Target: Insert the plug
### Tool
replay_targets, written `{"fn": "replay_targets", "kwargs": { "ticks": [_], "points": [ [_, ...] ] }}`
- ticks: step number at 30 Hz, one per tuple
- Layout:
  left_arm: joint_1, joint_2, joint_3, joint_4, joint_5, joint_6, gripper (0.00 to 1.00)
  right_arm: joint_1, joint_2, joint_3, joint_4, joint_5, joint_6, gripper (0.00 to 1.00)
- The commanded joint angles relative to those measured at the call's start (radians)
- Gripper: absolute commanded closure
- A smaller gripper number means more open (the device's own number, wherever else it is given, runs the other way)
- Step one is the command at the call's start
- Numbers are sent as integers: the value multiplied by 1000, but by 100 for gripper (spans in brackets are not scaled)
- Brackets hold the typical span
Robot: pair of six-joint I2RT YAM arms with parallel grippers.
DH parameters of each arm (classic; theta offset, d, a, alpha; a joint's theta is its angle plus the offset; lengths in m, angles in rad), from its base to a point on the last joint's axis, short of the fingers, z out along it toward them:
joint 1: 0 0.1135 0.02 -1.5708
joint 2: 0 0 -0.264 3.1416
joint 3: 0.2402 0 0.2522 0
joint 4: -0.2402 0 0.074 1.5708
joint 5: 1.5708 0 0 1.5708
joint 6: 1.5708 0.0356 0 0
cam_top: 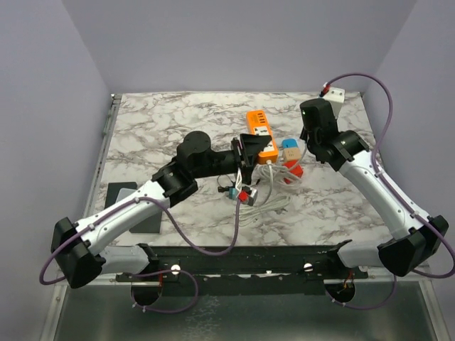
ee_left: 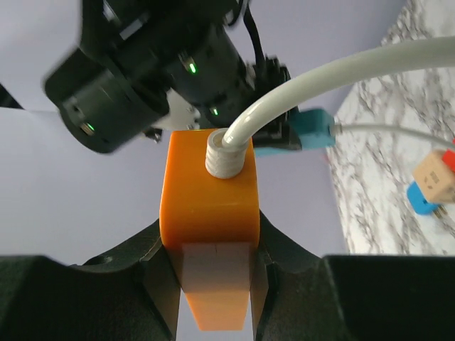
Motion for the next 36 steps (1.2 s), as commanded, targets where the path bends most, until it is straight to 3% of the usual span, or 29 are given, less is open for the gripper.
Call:
{"fn": "replay_targets", "kwargs": {
  "ticks": [1,11,16,19,23,29,33,36],
  "points": [
    [-76,-102,32,40,-84,-50,98,-6,40,154,63,72,-13,94],
    [-144,-338,-75,-240,-212,-34,97,-7,-65,329,47,-26,-149,94],
    [-200,-378,-100,-594,-304,51,95,-7,-122,362,-20,91,-179,94],
    [-255,-360,-149,-708,-408,40,95,-7,-150,343,-25,162,-207,94],
    [-352,-268,-176,-717,-633,-67,96,-7,-161,320,-54,229,-214,94],
    [-486,-1,-16,-623,-958,-319,100,-8,-189,271,-73,284,-203,94],
    [-485,118,131,-507,-1061,-338,100,-10,-201,244,-75,304,-201,94],
    [-452,147,160,-477,-1067,-296,100,-10,-207,233,-79,325,-203,94]
  ]
}}
